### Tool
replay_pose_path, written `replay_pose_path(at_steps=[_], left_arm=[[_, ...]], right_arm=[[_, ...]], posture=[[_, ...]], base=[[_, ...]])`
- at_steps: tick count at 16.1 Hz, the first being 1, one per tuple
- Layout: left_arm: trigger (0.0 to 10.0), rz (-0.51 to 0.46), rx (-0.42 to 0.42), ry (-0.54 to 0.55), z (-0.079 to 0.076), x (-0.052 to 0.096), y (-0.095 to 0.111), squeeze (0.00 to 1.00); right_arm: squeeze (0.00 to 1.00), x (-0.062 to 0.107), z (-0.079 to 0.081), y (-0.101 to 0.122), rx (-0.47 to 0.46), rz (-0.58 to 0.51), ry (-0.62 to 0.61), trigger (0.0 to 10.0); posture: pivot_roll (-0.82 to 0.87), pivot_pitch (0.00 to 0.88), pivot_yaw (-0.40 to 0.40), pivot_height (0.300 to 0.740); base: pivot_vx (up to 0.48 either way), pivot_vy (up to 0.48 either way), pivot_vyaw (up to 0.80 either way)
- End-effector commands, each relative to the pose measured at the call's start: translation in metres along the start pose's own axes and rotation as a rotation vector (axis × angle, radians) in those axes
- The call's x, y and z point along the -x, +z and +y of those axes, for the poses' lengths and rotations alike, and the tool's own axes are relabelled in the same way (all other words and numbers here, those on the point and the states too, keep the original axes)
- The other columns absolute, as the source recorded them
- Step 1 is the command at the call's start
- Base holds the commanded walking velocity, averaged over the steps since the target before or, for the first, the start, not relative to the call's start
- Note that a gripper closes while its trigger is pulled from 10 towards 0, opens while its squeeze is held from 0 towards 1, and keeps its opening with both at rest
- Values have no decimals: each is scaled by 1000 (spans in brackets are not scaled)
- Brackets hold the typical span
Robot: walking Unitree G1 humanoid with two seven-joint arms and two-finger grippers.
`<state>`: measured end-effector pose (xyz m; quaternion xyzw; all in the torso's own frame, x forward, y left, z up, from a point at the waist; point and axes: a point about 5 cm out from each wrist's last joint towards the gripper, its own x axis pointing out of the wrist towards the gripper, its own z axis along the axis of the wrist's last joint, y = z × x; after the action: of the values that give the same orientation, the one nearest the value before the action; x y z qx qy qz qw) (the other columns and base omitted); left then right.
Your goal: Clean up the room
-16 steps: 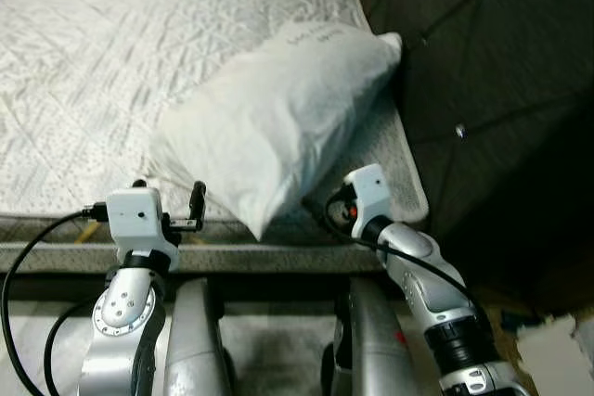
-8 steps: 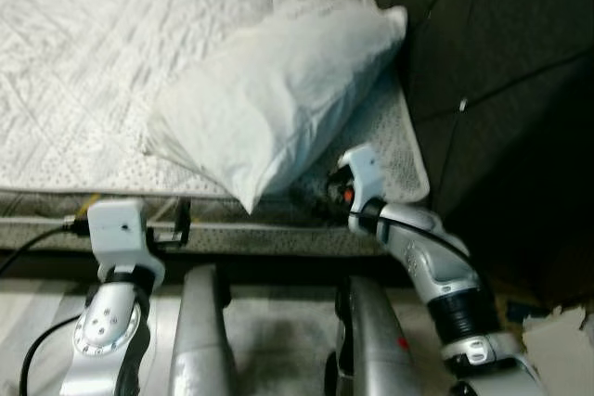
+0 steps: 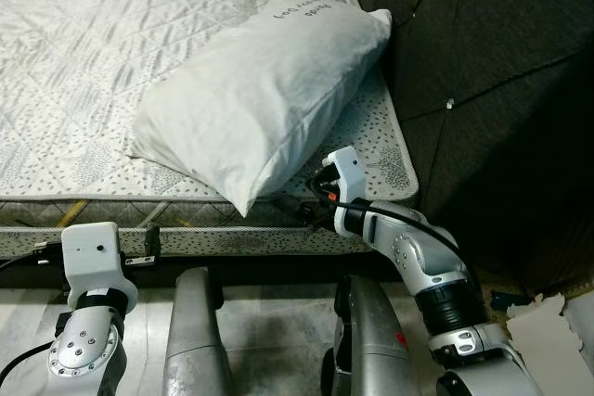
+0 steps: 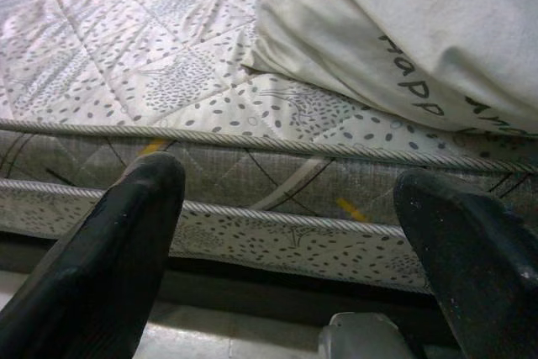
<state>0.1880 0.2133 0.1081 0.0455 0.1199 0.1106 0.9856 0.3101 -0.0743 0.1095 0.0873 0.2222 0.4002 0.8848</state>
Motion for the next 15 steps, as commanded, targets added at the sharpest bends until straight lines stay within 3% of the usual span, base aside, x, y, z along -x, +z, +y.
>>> replay_pose_path(at_steps=[1,4,6,10,15], left_arm=[[10000,-1,-12,11,2,1,3,0],[10000,1,-27,8,2,0,3,0],[10000,15,-31,29,6,5,-1,0],[10000,7,-27,49,10,4,2,0],[10000,-9,-23,46,8,-1,5,0]], right_arm=[[0,0,2,7,-28,3,22,10000],[0,-8,11,14,-89,-30,-9,10000],[0,-16,8,15,-95,-73,-139,10000],[0,-28,6,2,-66,-52,-299,10000],[0,-44,17,7,-97,-65,-333,10000]], posture=[[88,105,-28,547],[90,97,-25,547],[95,95,-29,547],[122,88,-39,547],[123,85,-39,547]], base=[[0,0,0],[0,0,0],[0,0,0],[0,0,0],[0,0,0]])
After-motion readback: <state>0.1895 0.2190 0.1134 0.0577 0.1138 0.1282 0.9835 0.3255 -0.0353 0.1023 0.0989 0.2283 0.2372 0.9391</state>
